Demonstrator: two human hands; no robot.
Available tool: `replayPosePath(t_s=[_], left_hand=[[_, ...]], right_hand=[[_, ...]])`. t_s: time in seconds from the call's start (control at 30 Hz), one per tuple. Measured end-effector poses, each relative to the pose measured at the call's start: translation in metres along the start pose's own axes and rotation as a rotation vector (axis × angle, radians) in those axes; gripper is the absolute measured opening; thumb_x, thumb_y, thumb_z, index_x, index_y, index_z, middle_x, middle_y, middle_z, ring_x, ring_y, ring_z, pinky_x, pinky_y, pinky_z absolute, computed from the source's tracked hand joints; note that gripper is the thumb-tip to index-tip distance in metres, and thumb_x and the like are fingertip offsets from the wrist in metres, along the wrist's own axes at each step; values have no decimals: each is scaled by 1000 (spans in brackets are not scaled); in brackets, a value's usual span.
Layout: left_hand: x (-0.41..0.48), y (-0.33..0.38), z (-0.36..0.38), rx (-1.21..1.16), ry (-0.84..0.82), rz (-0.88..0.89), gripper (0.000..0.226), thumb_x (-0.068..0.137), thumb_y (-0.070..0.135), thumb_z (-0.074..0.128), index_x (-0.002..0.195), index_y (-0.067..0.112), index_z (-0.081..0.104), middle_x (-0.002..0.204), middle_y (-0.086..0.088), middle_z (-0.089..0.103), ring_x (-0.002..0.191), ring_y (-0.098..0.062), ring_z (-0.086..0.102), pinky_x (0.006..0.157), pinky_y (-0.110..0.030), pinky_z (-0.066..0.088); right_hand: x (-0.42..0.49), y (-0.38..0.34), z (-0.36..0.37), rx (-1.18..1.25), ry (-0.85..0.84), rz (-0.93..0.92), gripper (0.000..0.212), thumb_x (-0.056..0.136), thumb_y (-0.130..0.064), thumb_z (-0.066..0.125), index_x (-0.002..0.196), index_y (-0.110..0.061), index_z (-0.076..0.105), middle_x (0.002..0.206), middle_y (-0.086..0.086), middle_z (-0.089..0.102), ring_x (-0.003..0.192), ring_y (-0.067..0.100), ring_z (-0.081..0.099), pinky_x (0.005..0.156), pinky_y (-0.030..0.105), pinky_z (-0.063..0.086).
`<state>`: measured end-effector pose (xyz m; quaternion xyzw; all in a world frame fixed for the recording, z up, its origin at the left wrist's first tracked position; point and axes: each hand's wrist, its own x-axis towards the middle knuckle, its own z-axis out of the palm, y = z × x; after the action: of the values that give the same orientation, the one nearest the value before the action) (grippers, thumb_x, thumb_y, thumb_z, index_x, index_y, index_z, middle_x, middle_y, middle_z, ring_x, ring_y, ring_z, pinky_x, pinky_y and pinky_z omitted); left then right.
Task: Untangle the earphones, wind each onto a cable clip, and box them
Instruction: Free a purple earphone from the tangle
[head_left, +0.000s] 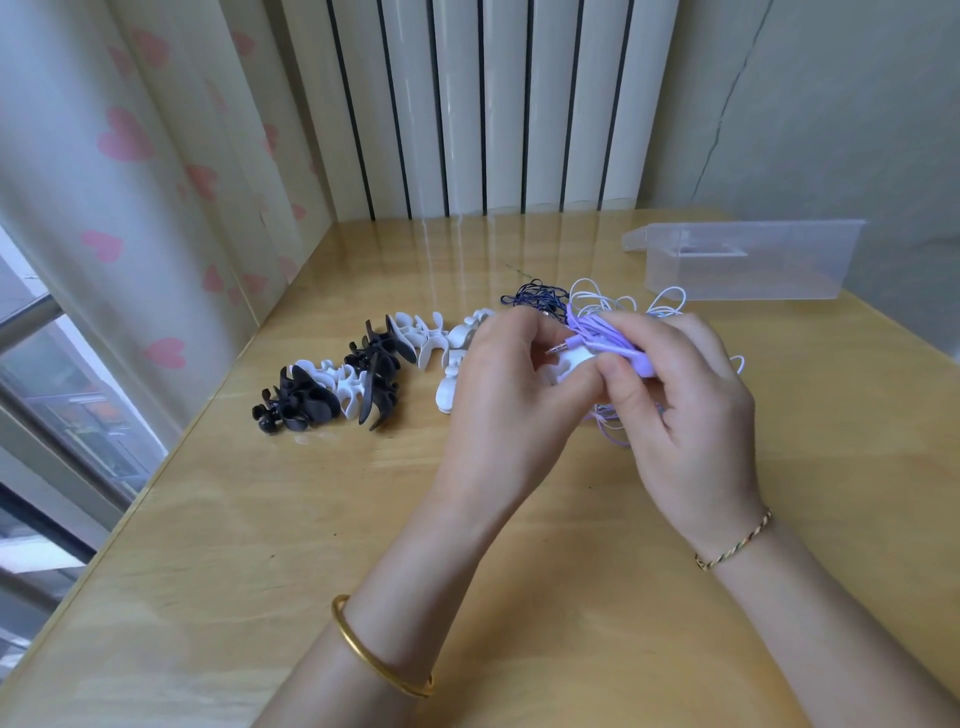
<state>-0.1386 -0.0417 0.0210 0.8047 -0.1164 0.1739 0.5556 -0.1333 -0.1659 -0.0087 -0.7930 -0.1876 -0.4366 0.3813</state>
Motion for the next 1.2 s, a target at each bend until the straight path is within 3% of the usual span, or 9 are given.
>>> replayPosePath(t_s=[0.13,0.23,0.37,0.5,0.67,0.77,0.87,1.07,1.2], left_hand=[[-1,1,-4,-136,-12,-98,32,76,13,74,99,18,52,89,4,60,80,-13,62,71,-27,53],[0,1,-8,-328,-59,-214,38,69,17,70,103,15,55,103,-7,65,92,-27,65,82,-39,56],[3,2,-9,-629,-70,-352,30,74,23,66,98,10,55,95,-11,63,85,-22,64,76,-33,55],[7,-1,-5,-637,-2,-401,33,89,23,66,113,7,50,88,-10,63,81,-22,65,80,-38,57],[9,-3,-8,-658,-82,-412,13,93,14,58,103,5,58,89,-9,60,76,-19,59,79,-34,55],[9,-5,-9,-738,-95,-437,19,96,11,52,111,2,57,93,-10,59,81,-22,57,87,-41,51],[9,-5,-9,-786,-95,-441,17,95,8,52,111,5,55,94,-11,60,77,-22,57,84,-40,50],[10,-8,-9,-806,-126,-416,15,93,10,54,107,4,58,88,-11,62,72,-19,55,77,-35,51],[11,-6,-10,-807,-147,-417,14,93,10,51,102,6,61,92,-13,63,81,-23,54,74,-33,50]], right_hand=[[-4,-5,0,52,-74,-51,34,94,-16,44,118,1,60,100,7,49,97,-11,45,80,1,34],[-7,-4,1,48,-99,-53,36,95,-12,40,125,1,56,103,3,44,99,-16,40,84,1,34],[-8,-3,6,48,-115,-62,40,94,-9,40,132,0,50,103,2,44,101,-16,40,88,5,36],[-10,-5,5,-25,-179,-143,41,94,-7,41,133,-8,53,104,-3,44,95,-2,50,86,12,41],[-14,1,-1,-36,-112,-148,39,86,10,54,120,-5,64,104,4,61,89,7,55,84,9,40],[-16,-1,-2,99,-55,-104,25,87,-1,59,110,-4,68,110,2,63,96,4,59,87,14,46],[-15,-5,-1,241,-20,16,18,86,-12,64,103,-12,68,109,-2,63,89,2,63,78,13,50],[-8,-13,-4,526,-50,330,16,82,-7,62,82,-23,59,114,-1,65,92,12,69,69,17,52],[-1,-18,-10,639,-104,395,29,84,11,61,88,-17,57,93,-7,67,87,2,66,68,10,50]])
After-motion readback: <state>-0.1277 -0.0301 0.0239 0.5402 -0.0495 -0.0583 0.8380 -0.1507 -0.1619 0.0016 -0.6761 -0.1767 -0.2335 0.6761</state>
